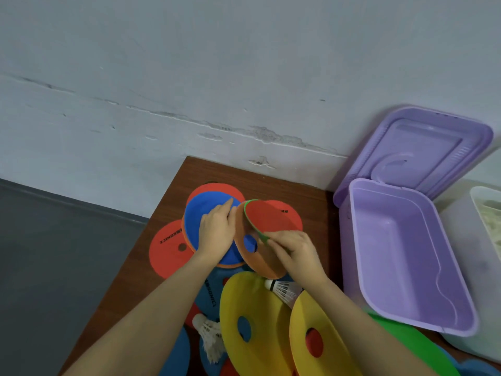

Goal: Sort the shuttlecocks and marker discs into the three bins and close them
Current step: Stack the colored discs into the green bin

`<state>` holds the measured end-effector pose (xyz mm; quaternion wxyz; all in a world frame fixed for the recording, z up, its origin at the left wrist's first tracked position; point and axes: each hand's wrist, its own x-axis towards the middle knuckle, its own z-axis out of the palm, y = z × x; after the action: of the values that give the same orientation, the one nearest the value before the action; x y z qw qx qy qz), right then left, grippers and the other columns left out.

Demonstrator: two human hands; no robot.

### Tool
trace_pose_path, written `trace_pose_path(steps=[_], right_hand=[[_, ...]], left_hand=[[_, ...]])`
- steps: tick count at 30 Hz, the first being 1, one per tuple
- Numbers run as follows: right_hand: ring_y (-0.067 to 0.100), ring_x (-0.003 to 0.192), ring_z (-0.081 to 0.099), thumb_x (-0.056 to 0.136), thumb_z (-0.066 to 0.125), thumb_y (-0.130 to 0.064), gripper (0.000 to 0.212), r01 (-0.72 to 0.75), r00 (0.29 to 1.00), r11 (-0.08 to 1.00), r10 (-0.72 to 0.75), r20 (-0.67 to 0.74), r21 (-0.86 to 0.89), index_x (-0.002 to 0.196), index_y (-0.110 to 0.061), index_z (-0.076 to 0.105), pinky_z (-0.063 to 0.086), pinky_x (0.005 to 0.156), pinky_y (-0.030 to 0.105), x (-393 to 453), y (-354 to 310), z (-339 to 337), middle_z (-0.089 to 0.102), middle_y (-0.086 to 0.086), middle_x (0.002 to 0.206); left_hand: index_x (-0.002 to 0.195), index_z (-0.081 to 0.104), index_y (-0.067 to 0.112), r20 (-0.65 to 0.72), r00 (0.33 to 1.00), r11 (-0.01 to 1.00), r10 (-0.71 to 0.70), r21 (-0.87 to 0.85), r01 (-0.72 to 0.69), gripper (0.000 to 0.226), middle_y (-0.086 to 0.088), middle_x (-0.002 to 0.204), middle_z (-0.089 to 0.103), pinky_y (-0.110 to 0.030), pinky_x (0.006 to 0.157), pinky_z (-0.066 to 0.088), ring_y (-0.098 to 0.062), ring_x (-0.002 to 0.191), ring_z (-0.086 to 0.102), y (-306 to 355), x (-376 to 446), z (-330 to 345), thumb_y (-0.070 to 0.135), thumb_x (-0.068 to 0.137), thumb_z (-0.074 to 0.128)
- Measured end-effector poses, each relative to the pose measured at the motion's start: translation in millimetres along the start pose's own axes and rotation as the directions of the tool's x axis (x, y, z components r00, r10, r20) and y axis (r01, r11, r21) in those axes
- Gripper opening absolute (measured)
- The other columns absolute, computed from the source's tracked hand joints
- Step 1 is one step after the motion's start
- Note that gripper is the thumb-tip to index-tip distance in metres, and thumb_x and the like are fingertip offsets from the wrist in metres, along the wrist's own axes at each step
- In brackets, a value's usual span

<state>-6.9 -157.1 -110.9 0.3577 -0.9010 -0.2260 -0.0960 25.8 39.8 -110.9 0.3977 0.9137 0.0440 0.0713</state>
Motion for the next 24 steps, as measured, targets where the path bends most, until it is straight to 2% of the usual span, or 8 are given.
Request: trace_pose_path(steps=[3, 7, 10, 12, 14, 17, 21, 24], right_hand=[[0.000, 0.103, 0.060, 0.090, 0.053, -0.040, 0.031, -0.142, 0.989, 0.970, 0.129, 0.080, 0.198, 0.107, -0.021, 0.070, 0.049, 0.088, 0.036, -7.3, -3.7, 8.2, 0.068, -0.015, 0.107], [0.018, 0.116, 0.051, 0.087, 0.046, -0.043, 0.043, -0.296, 0.951, 0.954, 0.291, -0.102, -0.040, 0.119, -0.020, 0.062, 0.039, 0.099, 0.040, -12.6, 10.9, 9.3, 0.058, -0.006, 0.125], [0.033, 0.126, 0.038, 0.091, 0.048, -0.037, 0.055, -0.592, 0.804, 0.780, 0.589, -0.083, -0.204, 0.139, -0.013, 0.037, 0.028, 0.103, 0.043, -9.5, 24.3, 8.6, 0.039, 0.010, 0.144], [0.033, 0.128, 0.038, 0.094, 0.047, -0.036, 0.059, -0.685, 0.712, 0.696, 0.702, 0.002, -0.218, 0.144, -0.012, 0.027, 0.024, 0.105, 0.044, -8.6, 28.1, 9.8, 0.037, 0.012, 0.145], [0.028, 0.127, 0.040, 0.096, 0.044, -0.035, 0.056, -0.683, 0.708, 0.710, 0.701, 0.081, -0.172, 0.144, -0.014, 0.025, 0.020, 0.106, 0.043, -8.8, 28.0, 13.0, 0.040, 0.010, 0.142], [0.024, 0.126, 0.041, 0.096, 0.046, -0.027, 0.055, -0.663, 0.739, 0.740, 0.671, 0.061, -0.119, 0.145, -0.013, 0.024, 0.021, 0.105, 0.038, -7.2, 24.9, 19.9, 0.042, 0.009, 0.139], [0.028, 0.127, 0.036, 0.095, 0.047, -0.030, 0.055, -0.656, 0.733, 0.721, 0.679, 0.041, -0.225, 0.144, -0.015, 0.025, 0.020, 0.105, 0.042, -3.1, 26.3, 30.3, 0.036, 0.008, 0.143], [0.029, 0.127, 0.038, 0.095, 0.049, -0.026, 0.054, -0.685, 0.721, 0.721, 0.691, 0.049, -0.099, 0.143, -0.016, 0.029, 0.022, 0.106, 0.043, -0.3, 28.2, 28.7, 0.037, 0.009, 0.142]], left_hand=[[0.127, 0.055, 0.009, 0.115, 0.993, 0.996, -0.002, 0.091, -0.009, 0.064, -0.007, 0.104, 0.068, -0.046, 0.093, 0.042, -0.024, 0.100, 0.060, -4.0, -1.4, -5.7, 0.056, 0.093, 0.027], [0.134, 0.046, 0.014, 0.224, 0.974, 0.955, -0.040, 0.296, -0.029, 0.057, -0.004, 0.113, 0.061, -0.040, 0.095, 0.032, -0.023, 0.110, 0.052, -5.3, -4.5, -4.7, 0.052, 0.091, 0.043], [0.141, 0.036, 0.013, 0.232, 0.972, 0.917, -0.025, 0.394, -0.070, 0.053, -0.005, 0.115, 0.058, -0.037, 0.093, 0.033, -0.024, 0.111, 0.050, -3.5, -3.6, -1.9, 0.034, 0.093, 0.049], [0.142, 0.033, 0.012, 0.196, 0.981, 0.906, 0.004, 0.414, -0.086, 0.051, -0.005, 0.111, 0.058, -0.035, 0.092, 0.033, -0.022, 0.107, 0.051, -5.1, -1.8, -0.1, 0.028, 0.095, 0.046], [0.142, 0.032, 0.011, 0.163, 0.987, 0.915, 0.014, 0.395, -0.079, 0.049, -0.005, 0.113, 0.058, -0.034, 0.092, 0.032, -0.022, 0.107, 0.051, -7.9, -0.3, 1.1, 0.025, 0.097, 0.043], [0.141, 0.035, 0.011, 0.150, 0.988, 0.908, 0.032, 0.408, -0.091, 0.046, -0.006, 0.115, 0.057, -0.034, 0.093, 0.032, -0.022, 0.107, 0.050, -12.9, -0.7, 2.6, 0.027, 0.098, 0.040], [0.143, 0.032, 0.013, 0.217, 0.976, 0.850, 0.026, 0.509, -0.136, 0.050, -0.005, 0.120, 0.052, -0.034, 0.095, 0.029, -0.022, 0.110, 0.047, -17.3, 0.1, 4.9, 0.034, 0.098, 0.039], [0.143, 0.031, 0.013, 0.233, 0.971, 0.826, 0.042, 0.539, -0.166, 0.049, -0.005, 0.118, 0.051, -0.034, 0.095, 0.029, -0.023, 0.109, 0.045, -17.1, 2.4, 6.1, 0.033, 0.098, 0.038]])
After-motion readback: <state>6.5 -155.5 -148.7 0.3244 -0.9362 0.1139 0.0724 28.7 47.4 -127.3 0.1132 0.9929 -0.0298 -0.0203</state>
